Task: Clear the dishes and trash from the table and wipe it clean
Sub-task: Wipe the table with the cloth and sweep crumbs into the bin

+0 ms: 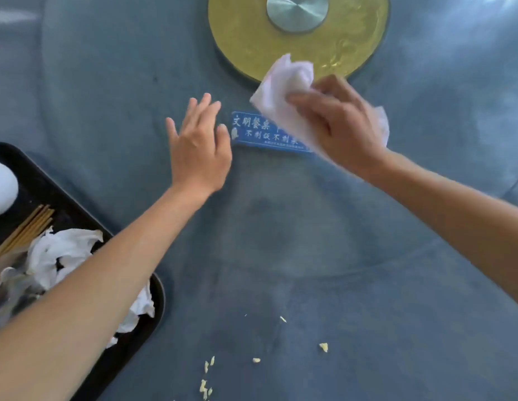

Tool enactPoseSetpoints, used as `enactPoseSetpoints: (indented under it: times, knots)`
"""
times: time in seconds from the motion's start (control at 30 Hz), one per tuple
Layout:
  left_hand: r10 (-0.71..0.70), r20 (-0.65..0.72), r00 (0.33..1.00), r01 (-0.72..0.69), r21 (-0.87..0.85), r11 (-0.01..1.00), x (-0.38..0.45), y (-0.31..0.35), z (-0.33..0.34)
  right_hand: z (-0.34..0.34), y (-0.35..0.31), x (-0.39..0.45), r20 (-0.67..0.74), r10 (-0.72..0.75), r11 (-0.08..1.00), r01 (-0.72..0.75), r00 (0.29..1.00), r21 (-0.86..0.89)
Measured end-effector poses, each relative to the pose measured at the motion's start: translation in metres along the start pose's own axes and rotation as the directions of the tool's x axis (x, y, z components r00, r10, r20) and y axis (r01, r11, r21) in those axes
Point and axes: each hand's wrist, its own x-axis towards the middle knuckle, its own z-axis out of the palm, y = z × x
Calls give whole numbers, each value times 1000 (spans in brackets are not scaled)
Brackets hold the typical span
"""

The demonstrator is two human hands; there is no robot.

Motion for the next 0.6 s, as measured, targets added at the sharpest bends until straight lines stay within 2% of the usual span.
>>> enactPoseSetpoints:
  times: [0.03,0.07,0.1,0.13,0.2,0.23,0.3,0.37,0.4,0.43,0.5,0.53,0.6]
  knots:
    - [15,16,1000,-15,2,1000,-14,16,7,-2,28,24,-34,181,982,-179,983,58]
    - [36,46,998,-37,9,999,-29,30,16,7,57,39,-94,349,937,-345,932,55]
    - [51,75,996,-53,25,998,-42,39,26,14,76,50,-91,492,871,-489,866,55]
    - [59,85,995,-64,57,996,-51,42,36,15,83,61,-72,587,810,-582,807,71]
    - [72,52,996,-78,132,988,-54,32,46,19,63,63,-13,618,782,-613,786,107]
    - [74,33,997,-78,144,987,-49,22,47,23,45,56,23,572,808,-569,820,152]
    - [101,18,995,-103,149,983,-38,1,42,26,-7,20,56,364,899,-366,930,241]
    - [159,58,986,-166,139,976,-28,-16,30,22,-66,-39,65,176,914,-188,982,359]
    - [183,78,980,-192,131,973,-22,-25,24,14,-97,-67,78,81,874,-109,994,474]
    - [204,91,975,-214,123,969,-16,-34,18,13,-119,-94,102,-55,839,-10,993,544]
    - [234,111,966,-247,127,961,0,-49,5,0,-137,-123,170,-348,800,197,922,567]
    - [235,118,965,-252,152,956,7,-56,-1,2,-132,-125,168,-438,823,318,883,471]
    - [179,99,979,-196,212,957,16,-62,-11,-2,-104,-100,150,-314,806,180,937,564]
